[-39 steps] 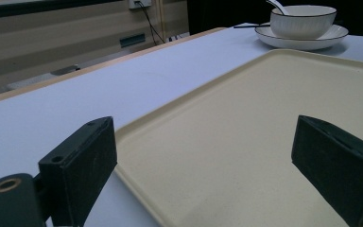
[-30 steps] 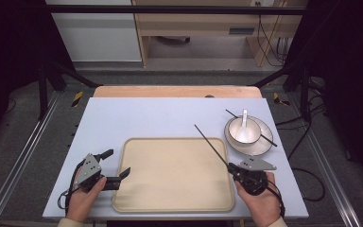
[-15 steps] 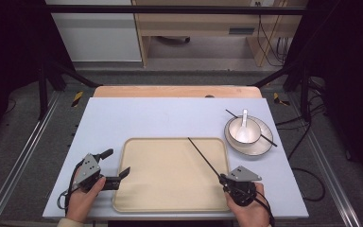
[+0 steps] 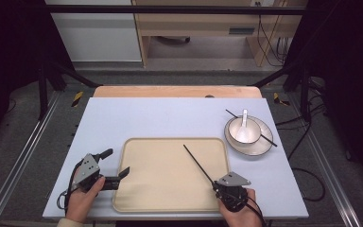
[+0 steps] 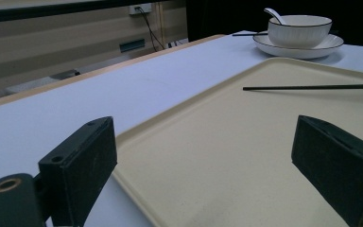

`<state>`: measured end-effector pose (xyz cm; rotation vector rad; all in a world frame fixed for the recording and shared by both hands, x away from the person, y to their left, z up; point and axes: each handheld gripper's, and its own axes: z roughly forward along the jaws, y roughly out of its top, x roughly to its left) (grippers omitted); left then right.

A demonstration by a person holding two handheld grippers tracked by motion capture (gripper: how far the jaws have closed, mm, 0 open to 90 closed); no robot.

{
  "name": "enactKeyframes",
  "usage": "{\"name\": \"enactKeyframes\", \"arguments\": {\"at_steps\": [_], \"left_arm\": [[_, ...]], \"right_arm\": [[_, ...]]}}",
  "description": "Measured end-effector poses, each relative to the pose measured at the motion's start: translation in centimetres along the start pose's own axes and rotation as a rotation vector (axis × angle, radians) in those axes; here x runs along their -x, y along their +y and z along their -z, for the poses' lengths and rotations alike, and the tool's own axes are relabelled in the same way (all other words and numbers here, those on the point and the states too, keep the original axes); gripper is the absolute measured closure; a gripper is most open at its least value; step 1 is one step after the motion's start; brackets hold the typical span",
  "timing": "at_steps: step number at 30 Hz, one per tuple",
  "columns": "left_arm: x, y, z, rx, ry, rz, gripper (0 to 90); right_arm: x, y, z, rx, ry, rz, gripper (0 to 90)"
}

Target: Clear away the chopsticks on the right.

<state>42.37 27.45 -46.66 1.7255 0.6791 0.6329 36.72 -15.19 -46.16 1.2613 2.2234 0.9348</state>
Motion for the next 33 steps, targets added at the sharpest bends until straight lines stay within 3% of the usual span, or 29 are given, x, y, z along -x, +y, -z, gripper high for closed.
{"name": "enactKeyframes", "arguments": {"at_steps": [4, 15, 28, 30, 33], "left_arm": [[-0.1, 0.1, 0.1, 0.006, -0.003, 0.008, 7.2], [-0.1, 0.0, 0.0, -0.002, -0.002, 0.000, 7.2], [-0.1, 0.0, 0.1, -0.004, 0.003, -0.003, 7.2], [-0.2, -0.1, 0.3, -0.010, 0.005, -0.006, 7.2], [-0.1, -0.2, 0.4, -0.014, 0.008, -0.008, 7.2]], "right_arm": [[-0.4, -0.2, -0.4, -0.012, 0.006, 0.032, 85.5], [-0.8, -0.1, -0.7, -0.021, 0.017, 0.038, 83.7], [0.1, 0.4, 0.9, 0.091, 0.021, 0.039, 53.4], [0.9, 1.2, 1.8, 0.117, 0.024, 0.053, 41.7], [2.0, 2.2, 3.1, 0.155, 0.008, 0.086, 32.9]]}}
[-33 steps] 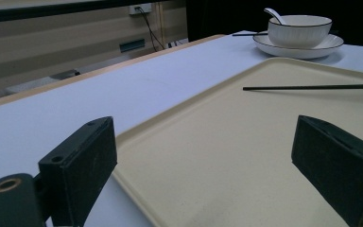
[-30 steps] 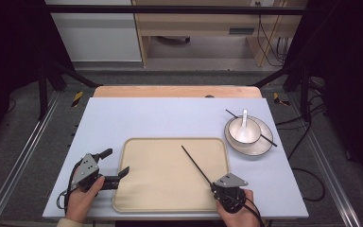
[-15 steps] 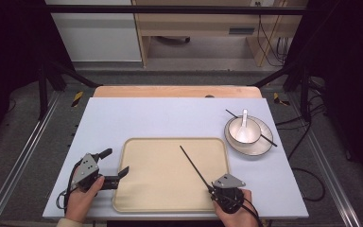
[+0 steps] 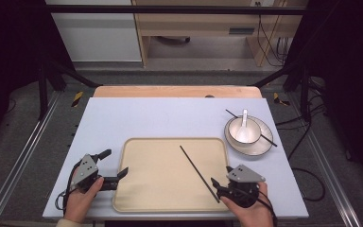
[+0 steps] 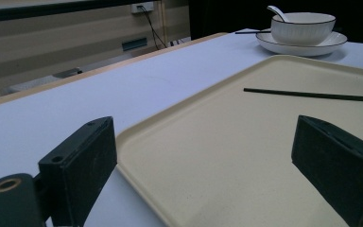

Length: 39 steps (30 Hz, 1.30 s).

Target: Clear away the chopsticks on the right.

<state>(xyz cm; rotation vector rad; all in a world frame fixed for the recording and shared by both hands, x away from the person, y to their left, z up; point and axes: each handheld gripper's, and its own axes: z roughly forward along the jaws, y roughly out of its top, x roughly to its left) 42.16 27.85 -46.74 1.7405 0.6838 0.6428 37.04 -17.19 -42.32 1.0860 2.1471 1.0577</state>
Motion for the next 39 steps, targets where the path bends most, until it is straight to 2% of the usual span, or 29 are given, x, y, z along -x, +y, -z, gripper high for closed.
{"name": "enactKeyframes", "arguments": {"at_steps": [3, 5, 8, 12, 13, 14, 16, 17, 20, 21, 22, 23, 24, 26, 27, 28, 29, 32, 33, 34, 39], "left_arm": [[0.0, 0.0, 0.0, -0.002, 0.004, -0.005, 7.2], [0.1, 0.0, -0.2, -0.008, 0.004, -0.005, 7.2], [0.2, -0.1, -0.3, -0.014, 0.000, -0.008, 7.2], [0.2, -0.1, -0.3, -0.014, 0.001, -0.010, 7.2], [0.2, -0.1, -0.3, -0.014, 0.001, -0.010, 7.2], [0.2, -0.1, -0.3, -0.014, 0.003, -0.008, 7.2], [0.1, -0.2, -0.3, -0.013, 0.005, -0.005, 7.2], [0.1, -0.2, -0.3, -0.018, 0.003, -0.008, 7.2], [0.3, -0.2, -0.5, -0.023, -0.001, -0.014, 7.2], [0.3, -0.2, -0.5, -0.025, -0.002, -0.015, 7.2], [0.3, -0.2, -0.5, -0.026, -0.002, -0.015, 7.2], [0.3, -0.2, -0.5, -0.026, -0.002, -0.015, 7.2], [0.2, -0.2, -0.4, -0.027, 0.000, -0.012, 7.2], [0.1, -0.3, -0.4, -0.026, 0.003, -0.005, 7.2], [0.1, -0.3, -0.4, -0.026, 0.003, -0.005, 7.2], [0.0, -0.4, -0.4, -0.031, 0.005, -0.002, 7.2], [0.0, -0.5, -0.4, -0.033, 0.005, 0.000, 7.2], [0.0, -0.5, -0.5, -0.035, 0.005, 0.000, 7.2], [0.1, -0.5, -0.5, -0.035, 0.004, -0.001, 7.2], [0.1, -0.5, -0.5, -0.036, 0.002, -0.003, 7.2], [0.2, -0.5, -0.5, -0.035, -0.001, -0.004, 7.2]], "right_arm": [[1.9, 1.5, 1.5, 0.030, -0.023, 0.055, 19.6], [3.4, 2.5, 2.7, 0.033, -0.047, 0.092, 16.7], [6.0, 4.0, 4.9, 0.062, -0.085, 0.117, 16.2], [9.6, 5.2, 7.1, 0.072, -0.118, 0.146, 29.6], [10.5, 5.3, 7.4, 0.067, -0.126, 0.150, 35.5], [10.5, 5.3, 7.4, 0.067, -0.126, 0.150, 35.5], [12.7, 5.4, 7.5, 0.051, -0.142, 0.167, 44.5], [14.6, 5.2, 6.8, 0.039, -0.158, 0.156, 53.4], [17.2, 4.3, 4.7, -0.007, -0.161, 0.139, 62.2], [18.1, 3.9, 3.7, -0.026, -0.156, 0.136, 63.3], [18.9, 3.3, 2.6, -0.047, -0.143, 0.111, 63.8], [18.9, 3.3, 2.6, -0.047, -0.143, 0.111, 63.8], [20.6, 1.9, 0.4, -0.079, -0.093, 0.059, 64.0], [21.5, 0.9, -0.8, -0.091, -0.090, 0.033, 65.9], [21.5, 0.9, -0.8, -0.091, -0.090, 0.033, 65.9], [22.2, -0.1, -1.8, -0.085, -0.062, -0.022, 67.1], [22.4, -0.4, -2.1, -0.089, -0.059, -0.032, 67.1], [22.8, -0.9, -2.8, -0.109, -0.066, -0.023, 66.7], [22.9, -1.2, -3.2, -0.106, -0.054, -0.036, 66.2], [23.0, -1.3, -3.6, -0.127, -0.055, -0.035, 66.4], [23.4, -1.6, -4.6, -0.164, -0.061, -0.040, 68.0]]}}
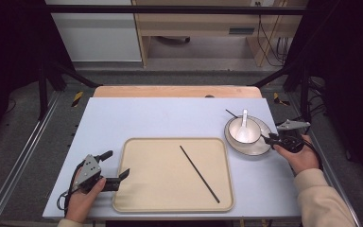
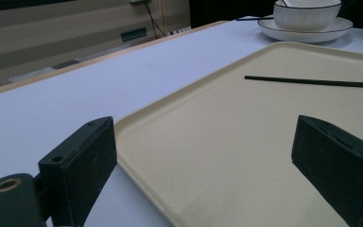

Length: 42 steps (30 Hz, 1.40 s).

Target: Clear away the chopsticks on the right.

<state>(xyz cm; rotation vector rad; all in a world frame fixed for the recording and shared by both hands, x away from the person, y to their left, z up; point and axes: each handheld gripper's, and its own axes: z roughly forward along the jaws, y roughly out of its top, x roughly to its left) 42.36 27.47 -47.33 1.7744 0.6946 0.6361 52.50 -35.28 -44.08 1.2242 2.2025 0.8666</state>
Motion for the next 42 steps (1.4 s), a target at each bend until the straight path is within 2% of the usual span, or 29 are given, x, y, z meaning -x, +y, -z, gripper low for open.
{"name": "enactKeyframes", "arguments": {"at_steps": [5, 9, 11, 13, 19, 24, 28, 29, 30, 31, 32, 34, 35, 36, 37, 40, 41, 42], "left_arm": [[-0.1, 0.0, 0.0, -0.004, -0.001, 0.000, 7.2], [0.0, -0.1, 0.0, -0.009, -0.003, 0.002, 7.2], [0.0, -0.1, -0.1, -0.010, -0.003, 0.002, 7.2], [0.0, -0.1, -0.1, -0.010, -0.005, 0.000, 7.3], [0.0, -0.1, -0.1, -0.011, -0.006, 0.000, 7.2], [0.0, -0.1, -0.1, -0.010, -0.006, 0.000, 7.2], [0.0, -0.1, -0.1, -0.010, -0.006, 0.000, 7.2], [0.0, -0.1, -0.1, -0.009, -0.005, 0.000, 7.2], [0.0, -0.1, -0.1, -0.009, -0.005, 0.000, 7.2], [0.0, -0.1, -0.1, -0.008, -0.006, 0.001, 7.2], [0.0, -0.1, -0.1, -0.008, -0.006, 0.001, 7.2], [0.0, -0.1, -0.1, -0.008, -0.006, 0.000, 7.2], [0.0, -0.1, -0.1, -0.008, -0.005, 0.001, 7.3], [0.0, -0.1, -0.1, -0.008, -0.005, 0.001, 7.2], [0.0, -0.1, 0.0, -0.011, -0.004, 0.000, 7.3], [0.0, -0.1, -0.1, -0.007, -0.003, 0.000, 7.2], [0.0, -0.1, -0.1, -0.007, -0.003, 0.000, 7.2], [0.0, -0.1, 0.0, -0.006, -0.003, 0.001, 7.3]], "right_arm": [[0.2, -0.3, -1.2, -0.056, -0.009, 0.020, 72.7], [0.2, -0.4, -1.2, -0.046, -0.015, 0.046, 81.0], [0.1, -0.4, -1.2, -0.037, -0.013, 0.043, 82.4], [0.0, -0.4, -1.1, -0.037, -0.013, 0.061, 85.1], [0.0, -0.3, -1.2, -0.048, -0.012, 0.022, 84.8], [0.0, -0.3, -1.3, -0.051, -0.008, 0.024, 85.4], [-0.1, -0.3, -1.0, -0.052, -0.037, 0.028, 85.7], [0.0, -0.2, -0.6, -0.033, -0.064, 0.014, 85.7], [0.0, -0.2, -0.6, -0.033, -0.064, 0.014, 85.7], [0.0, -0.1, 0.0, -0.012, -0.093, -0.008, 85.7], [0.0, -0.1, 0.0, -0.012, -0.093, -0.008, 85.7], [-0.1, 0.0, 0.6, 0.018, -0.130, -0.024, 85.8], [-0.4, 0.1, 1.6, 0.055, -0.180, -0.035, 85.7], [-0.4, 0.1, 1.6, 0.055, -0.180, -0.035, 85.7], [-0.7, 0.3, 2.6, 0.092, -0.210, -0.050, 85.7], [-1.4, 0.7, 4.5, 0.148, -0.230, -0.070, 85.7], [-1.4, 0.7, 4.5, 0.148, -0.230, -0.070, 85.7], [-2.1, 0.9, 5.9, 0.187, -0.232, -0.072, 85.7]]}}
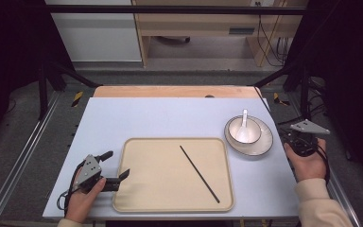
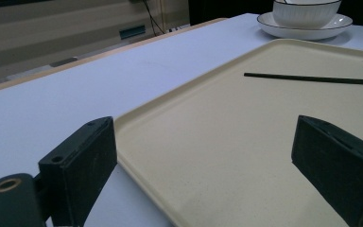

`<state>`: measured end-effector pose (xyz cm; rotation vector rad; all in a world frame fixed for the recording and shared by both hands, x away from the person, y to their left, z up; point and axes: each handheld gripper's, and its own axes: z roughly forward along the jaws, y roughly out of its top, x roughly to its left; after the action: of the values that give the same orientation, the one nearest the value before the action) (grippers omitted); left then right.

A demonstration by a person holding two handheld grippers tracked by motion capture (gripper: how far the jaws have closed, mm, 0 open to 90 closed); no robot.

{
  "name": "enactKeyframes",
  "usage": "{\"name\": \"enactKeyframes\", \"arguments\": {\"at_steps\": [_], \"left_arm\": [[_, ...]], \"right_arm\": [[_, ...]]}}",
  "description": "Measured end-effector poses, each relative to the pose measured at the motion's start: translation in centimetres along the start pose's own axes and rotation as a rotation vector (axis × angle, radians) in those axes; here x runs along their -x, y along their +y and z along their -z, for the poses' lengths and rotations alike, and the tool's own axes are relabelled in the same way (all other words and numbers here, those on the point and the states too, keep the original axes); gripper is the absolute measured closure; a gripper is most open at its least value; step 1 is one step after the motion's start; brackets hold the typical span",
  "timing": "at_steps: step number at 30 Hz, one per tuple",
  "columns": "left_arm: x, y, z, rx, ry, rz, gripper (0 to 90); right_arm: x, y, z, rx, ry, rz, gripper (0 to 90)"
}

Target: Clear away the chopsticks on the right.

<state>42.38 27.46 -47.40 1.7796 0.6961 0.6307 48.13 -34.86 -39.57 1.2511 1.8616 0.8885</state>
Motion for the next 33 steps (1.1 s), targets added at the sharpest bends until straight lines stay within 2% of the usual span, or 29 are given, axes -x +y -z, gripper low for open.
{"name": "enactKeyframes", "arguments": {"at_steps": [3, 5, 7, 11, 12, 13, 14, 15, 16, 19, 21, 22, 23, 24, 25, 28, 31, 33], "left_arm": [[0.0, 0.0, 0.0, 0.002, 0.000, 0.000, 7.2], [0.0, 0.0, 0.0, 0.002, 0.000, -0.003, 7.3], [0.1, 0.1, 0.0, -0.002, -0.001, -0.006, 7.2], [0.1, 0.1, 0.0, 0.000, 0.000, -0.011, 7.2], [0.1, 0.1, 0.0, 0.000, 0.000, -0.011, 7.2], [0.1, 0.1, 0.0, 0.001, 0.000, -0.011, 7.3], [0.1, 0.1, 0.1, 0.003, 0.000, -0.011, 7.3], [0.1, 0.1, 0.1, 0.003, 0.000, -0.012, 7.2], [0.1, 0.1, 0.1, 0.003, 0.000, -0.012, 7.2], [0.1, 0.1, 0.1, 0.005, 0.000, -0.011, 7.2], [0.1, 0.1, 0.1, 0.004, -0.002, -0.011, 7.2], [0.1, 0.1, 0.1, 0.004, -0.002, -0.011, 7.2], [0.1, 0.1, 0.1, 0.001, 0.001, -0.014, 7.2], [0.1, 0.2, 0.1, 0.002, 0.003, -0.014, 7.2], [0.1, 0.2, 0.1, 0.003, 0.004, -0.013, 7.3], [0.0, 0.1, 0.1, 0.001, 0.006, -0.013, 7.3], [0.1, 0.2, 0.1, 0.003, 0.003, -0.012, 7.4], [0.1, 0.2, 0.1, 0.002, 0.001, -0.014, 7.4]], "right_arm": [[-1.0, 0.8, 2.1, 0.055, 0.012, 0.019, 85.7], [-1.4, 1.1, 2.7, 0.068, 0.018, 0.026, 85.7], [-3.2, 2.0, 4.5, 0.101, 0.051, 0.054, 85.7], [-5.9, 2.6, 5.7, 0.113, 0.111, 0.081, 85.7], [-5.9, 2.6, 5.7, 0.113, 0.111, 0.081, 85.7], [-7.4, 2.6, 6.1, 0.120, 0.147, 0.083, 85.7], [-7.4, 2.6, 6.1, 0.120, 0.147, 0.083, 85.7], [-9.0, 2.3, 6.4, 0.119, 0.179, 0.095, 85.7], [-9.0, 2.3, 6.4, 0.119, 0.179, 0.095, 85.7], [-11.8, 1.3, 6.5, 0.097, 0.237, 0.096, 85.7], [-12.9, 0.8, 6.4, 0.083, 0.249, 0.109, 85.7], [-12.9, 0.8, 6.4, 0.083, 0.249, 0.109, 85.7], [-13.9, 0.2, 6.4, 0.070, 0.269, 0.104, 85.7], [-13.9, 0.2, 6.4, 0.070, 0.269, 0.104, 85.7], [-14.7, -0.3, 6.3, 0.057, 0.286, 0.101, 85.7], [-15.7, -1.2, 5.9, 0.034, 0.316, 0.090, 85.7], [-16.4, -2.2, 5.5, 0.016, 0.358, 0.050, 85.7], [-16.9, -2.8, 5.3, -0.007, 0.375, 0.040, 85.7]]}}
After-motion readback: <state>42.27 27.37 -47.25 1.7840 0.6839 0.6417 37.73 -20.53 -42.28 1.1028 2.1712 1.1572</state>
